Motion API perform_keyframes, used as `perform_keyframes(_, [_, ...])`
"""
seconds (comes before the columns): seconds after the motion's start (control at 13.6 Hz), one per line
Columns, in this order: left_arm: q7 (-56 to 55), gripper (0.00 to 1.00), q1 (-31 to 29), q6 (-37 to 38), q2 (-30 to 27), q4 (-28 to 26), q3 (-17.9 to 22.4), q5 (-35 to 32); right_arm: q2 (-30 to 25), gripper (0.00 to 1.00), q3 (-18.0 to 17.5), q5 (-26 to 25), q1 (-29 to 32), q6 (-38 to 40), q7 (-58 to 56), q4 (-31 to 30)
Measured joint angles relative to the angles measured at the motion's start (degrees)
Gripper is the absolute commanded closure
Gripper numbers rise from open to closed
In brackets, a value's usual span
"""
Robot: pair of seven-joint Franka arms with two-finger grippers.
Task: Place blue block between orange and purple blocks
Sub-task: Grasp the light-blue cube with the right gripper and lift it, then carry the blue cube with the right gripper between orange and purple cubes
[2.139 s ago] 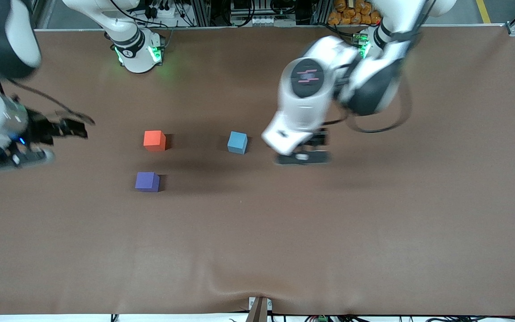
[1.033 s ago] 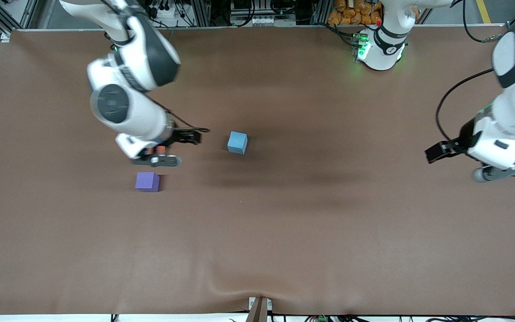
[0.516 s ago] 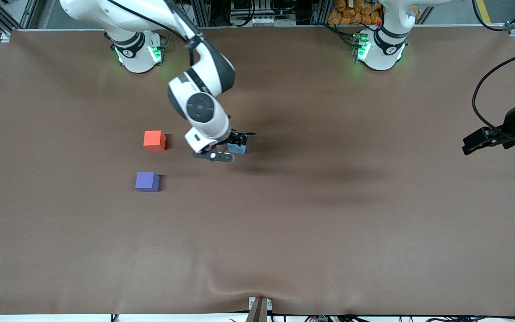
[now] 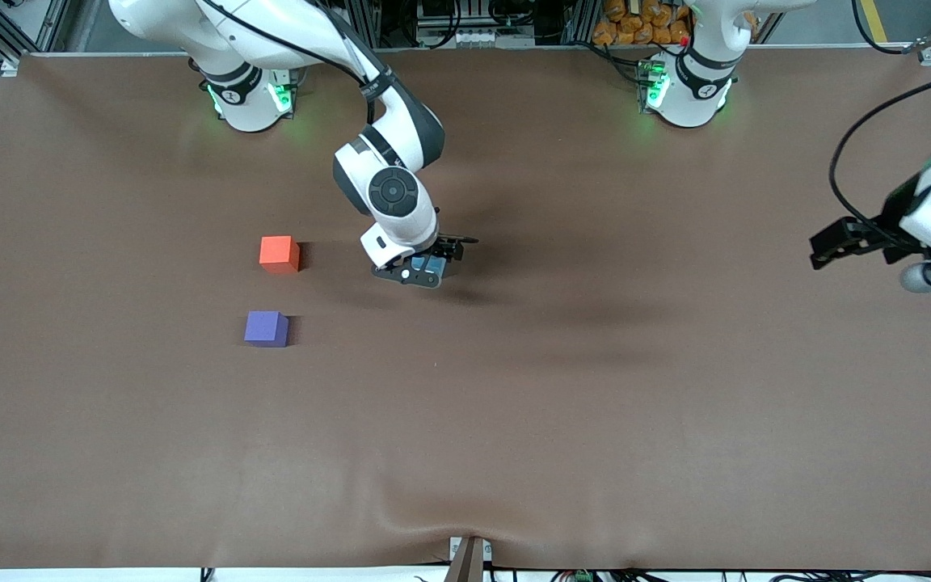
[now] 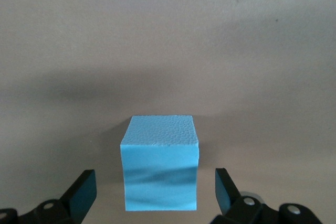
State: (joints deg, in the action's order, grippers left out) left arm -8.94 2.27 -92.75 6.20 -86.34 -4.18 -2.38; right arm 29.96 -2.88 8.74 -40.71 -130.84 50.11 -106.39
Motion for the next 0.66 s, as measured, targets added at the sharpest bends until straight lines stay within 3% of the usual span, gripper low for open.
perform_keyframes(0.15, [0.19,0.0,0.02,2.09,-0.92,0.0,-0.73,0.0,0.9,0.04,0.0,-0.02,-0.69,-0.27,0.98,-0.14])
perform_keyframes(0.37, [2.47,0.0,-0.14,4.17,-2.87,-0.04,-0.73,0.0,1.65,0.94,0.03,-0.02,-1.26,-2.17,1.09,-1.25])
perform_keyframes(0.44, [2.73,0.0,-0.21,4.36,-3.33,-0.1,-0.72,0.0,1.86,1.0,0.03,-0.02,-1.36,-2.52,1.09,-1.31])
perform_keyframes(0.66, [2.9,0.0,-0.25,4.42,-3.59,-0.29,-0.71,0.53,1.57,1.0,0.48,-0.03,-1.3,-2.05,1.09,-0.76])
